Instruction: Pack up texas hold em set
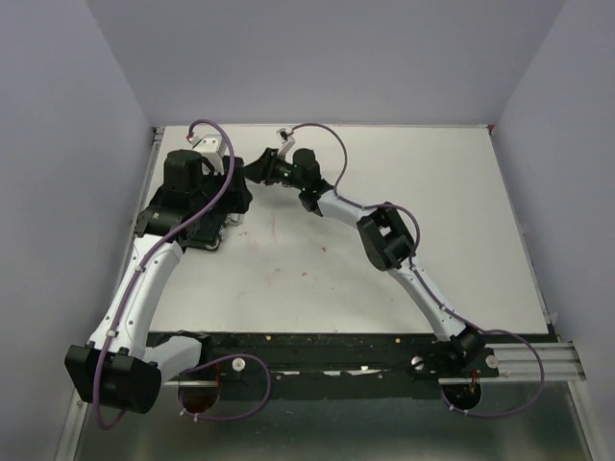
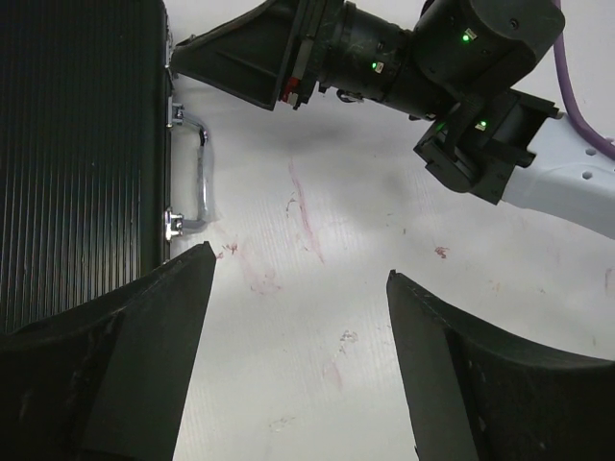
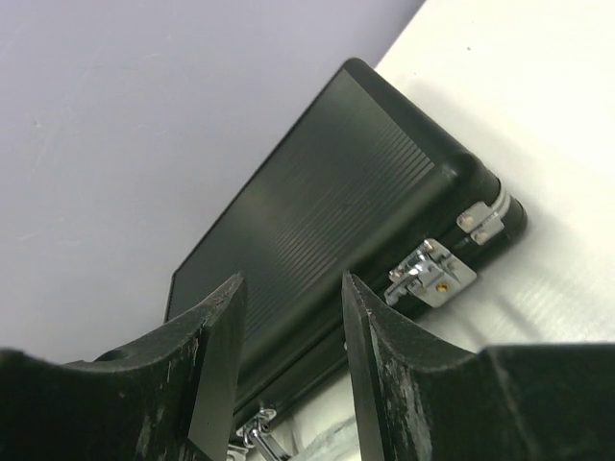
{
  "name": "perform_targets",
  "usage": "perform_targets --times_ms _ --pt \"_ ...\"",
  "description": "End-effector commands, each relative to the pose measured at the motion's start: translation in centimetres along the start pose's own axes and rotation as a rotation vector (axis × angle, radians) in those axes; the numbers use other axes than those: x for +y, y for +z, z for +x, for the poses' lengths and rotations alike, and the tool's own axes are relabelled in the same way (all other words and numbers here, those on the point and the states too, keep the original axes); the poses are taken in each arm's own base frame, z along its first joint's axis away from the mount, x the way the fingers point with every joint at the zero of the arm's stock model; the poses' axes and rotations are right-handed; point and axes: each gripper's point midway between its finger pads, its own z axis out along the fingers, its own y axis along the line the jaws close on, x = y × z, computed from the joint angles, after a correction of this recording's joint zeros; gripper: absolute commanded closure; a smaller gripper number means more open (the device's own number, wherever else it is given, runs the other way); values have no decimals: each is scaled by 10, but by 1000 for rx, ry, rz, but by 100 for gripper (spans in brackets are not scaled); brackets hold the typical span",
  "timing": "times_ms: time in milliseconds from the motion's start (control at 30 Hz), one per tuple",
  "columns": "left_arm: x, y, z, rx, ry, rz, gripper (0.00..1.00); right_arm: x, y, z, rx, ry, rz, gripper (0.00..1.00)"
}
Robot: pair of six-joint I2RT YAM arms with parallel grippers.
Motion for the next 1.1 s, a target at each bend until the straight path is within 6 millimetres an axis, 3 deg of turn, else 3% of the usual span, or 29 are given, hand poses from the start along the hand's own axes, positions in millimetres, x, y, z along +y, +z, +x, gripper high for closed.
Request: perform_targets --times_ms 0,167,400,833,1067 --pt "-5 -8 -9 -43 2 32 14 5 11 -9 -39 -41 -14 48" --pt "-5 -9 -8 -43 -4 40 14 -22 16 -5 -40 -24 105 50" --pt "-3 -11 -11 -56 -20 42 15 -51 13 25 29 33 195 51" --pt "-2 -12 -12 -62 -38 54 15 -66 7 69 101 128 243 53" --pt "-1 -13 -13 -64 -42 57 15 -71 6 75 85 183 255 54"
